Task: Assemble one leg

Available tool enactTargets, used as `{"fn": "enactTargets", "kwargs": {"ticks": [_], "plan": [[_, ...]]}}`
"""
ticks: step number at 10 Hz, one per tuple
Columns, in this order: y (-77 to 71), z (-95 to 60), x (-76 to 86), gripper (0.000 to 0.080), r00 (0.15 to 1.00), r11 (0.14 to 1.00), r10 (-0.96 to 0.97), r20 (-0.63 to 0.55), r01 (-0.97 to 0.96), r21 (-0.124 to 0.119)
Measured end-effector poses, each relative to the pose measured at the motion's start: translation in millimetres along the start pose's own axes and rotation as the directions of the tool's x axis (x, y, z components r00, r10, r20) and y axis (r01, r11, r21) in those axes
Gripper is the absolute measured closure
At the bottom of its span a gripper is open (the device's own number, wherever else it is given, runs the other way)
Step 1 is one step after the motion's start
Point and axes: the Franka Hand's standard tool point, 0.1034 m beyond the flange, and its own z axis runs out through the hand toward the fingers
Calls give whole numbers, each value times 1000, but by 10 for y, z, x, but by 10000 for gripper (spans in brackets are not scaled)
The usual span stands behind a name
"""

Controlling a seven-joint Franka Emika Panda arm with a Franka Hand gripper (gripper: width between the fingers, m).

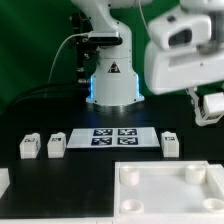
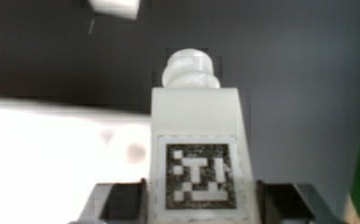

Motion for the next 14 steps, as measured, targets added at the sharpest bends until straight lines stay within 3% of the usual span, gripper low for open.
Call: {"fn": "enactTargets", "kwargs": {"ticks": [2, 5, 6, 7, 8, 10, 11, 14], "plan": [[-2, -274, 331, 508, 968, 1000, -20, -250, 14, -25], [52, -247, 336, 508, 855, 999, -31, -517, 8, -47], [65, -203, 298, 508, 844, 999, -32, -536, 7, -50], [141, -194, 332, 508, 838, 997, -67, -542, 32, -74], [393, -88, 466, 508, 807, 993, -98, -582, 40, -113], [595, -3, 743, 508, 763, 988, -130, -633, 44, -150], [689, 58, 809, 508, 763, 988, -128, -633, 41, -151], [679, 68, 808, 508, 765, 988, -125, -632, 41, -147]]}}
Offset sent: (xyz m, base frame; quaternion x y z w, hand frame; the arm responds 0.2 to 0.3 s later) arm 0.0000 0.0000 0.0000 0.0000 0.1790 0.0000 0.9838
